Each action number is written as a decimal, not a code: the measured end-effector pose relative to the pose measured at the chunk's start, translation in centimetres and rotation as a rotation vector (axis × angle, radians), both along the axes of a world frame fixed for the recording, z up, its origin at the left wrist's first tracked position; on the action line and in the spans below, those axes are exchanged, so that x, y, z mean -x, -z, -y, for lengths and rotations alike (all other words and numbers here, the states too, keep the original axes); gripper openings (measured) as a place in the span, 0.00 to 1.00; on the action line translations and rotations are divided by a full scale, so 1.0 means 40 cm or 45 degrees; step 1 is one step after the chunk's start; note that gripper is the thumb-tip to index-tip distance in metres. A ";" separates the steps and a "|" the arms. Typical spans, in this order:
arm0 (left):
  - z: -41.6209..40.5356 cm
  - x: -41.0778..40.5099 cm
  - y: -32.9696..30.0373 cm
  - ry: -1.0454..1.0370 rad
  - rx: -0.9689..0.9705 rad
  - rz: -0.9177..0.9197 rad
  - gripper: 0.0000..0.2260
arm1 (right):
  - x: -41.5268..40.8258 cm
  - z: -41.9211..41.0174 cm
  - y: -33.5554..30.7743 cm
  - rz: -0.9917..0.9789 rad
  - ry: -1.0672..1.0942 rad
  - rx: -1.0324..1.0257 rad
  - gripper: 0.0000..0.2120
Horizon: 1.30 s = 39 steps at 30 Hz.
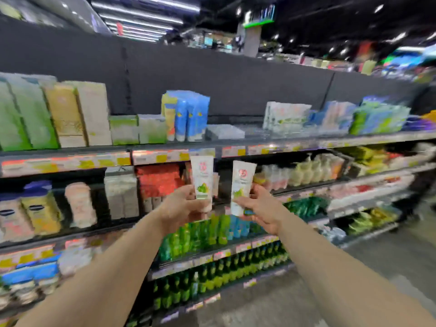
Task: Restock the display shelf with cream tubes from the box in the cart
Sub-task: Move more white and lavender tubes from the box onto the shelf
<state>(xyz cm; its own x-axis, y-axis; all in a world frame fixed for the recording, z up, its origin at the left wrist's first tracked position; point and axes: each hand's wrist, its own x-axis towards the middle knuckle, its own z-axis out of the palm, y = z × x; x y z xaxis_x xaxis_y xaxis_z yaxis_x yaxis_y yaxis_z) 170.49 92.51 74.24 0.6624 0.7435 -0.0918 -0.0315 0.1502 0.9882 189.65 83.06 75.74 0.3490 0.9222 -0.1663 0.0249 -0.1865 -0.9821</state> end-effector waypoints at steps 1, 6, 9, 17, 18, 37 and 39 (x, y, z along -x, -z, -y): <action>0.015 -0.071 -0.018 0.038 -0.029 0.014 0.16 | -0.062 0.034 -0.018 0.019 0.054 -0.031 0.20; 0.064 -0.357 -0.099 0.201 -0.083 0.006 0.10 | -0.308 0.150 -0.077 0.017 0.256 -0.177 0.15; 0.041 -0.483 -0.126 0.218 -0.163 0.019 0.08 | -0.419 0.158 -0.086 -0.007 0.344 -0.233 0.12; -0.178 -0.766 -0.180 0.221 -0.398 -0.017 0.08 | -0.699 -0.043 -0.115 0.095 0.431 -0.258 0.12; -0.220 -0.797 -0.196 0.201 -0.407 -0.015 0.09 | -0.734 -0.077 -0.129 0.101 0.428 -0.263 0.12; -0.515 -1.159 -0.235 -0.393 -0.773 -0.407 0.10 | -1.208 -0.672 -0.211 0.647 0.027 -0.269 0.10; -0.509 -1.173 -0.228 -0.477 -0.728 -0.428 0.11 | -1.219 -0.708 -0.211 0.703 -0.077 -0.302 0.08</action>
<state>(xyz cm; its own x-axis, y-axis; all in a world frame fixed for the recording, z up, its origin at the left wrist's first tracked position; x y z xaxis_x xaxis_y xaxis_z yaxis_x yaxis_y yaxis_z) 217.40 112.89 83.35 0.3605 0.9057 0.2229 0.3371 -0.3493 0.8743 238.40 111.38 84.20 0.2706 0.9330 0.2373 0.5466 0.0540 -0.8356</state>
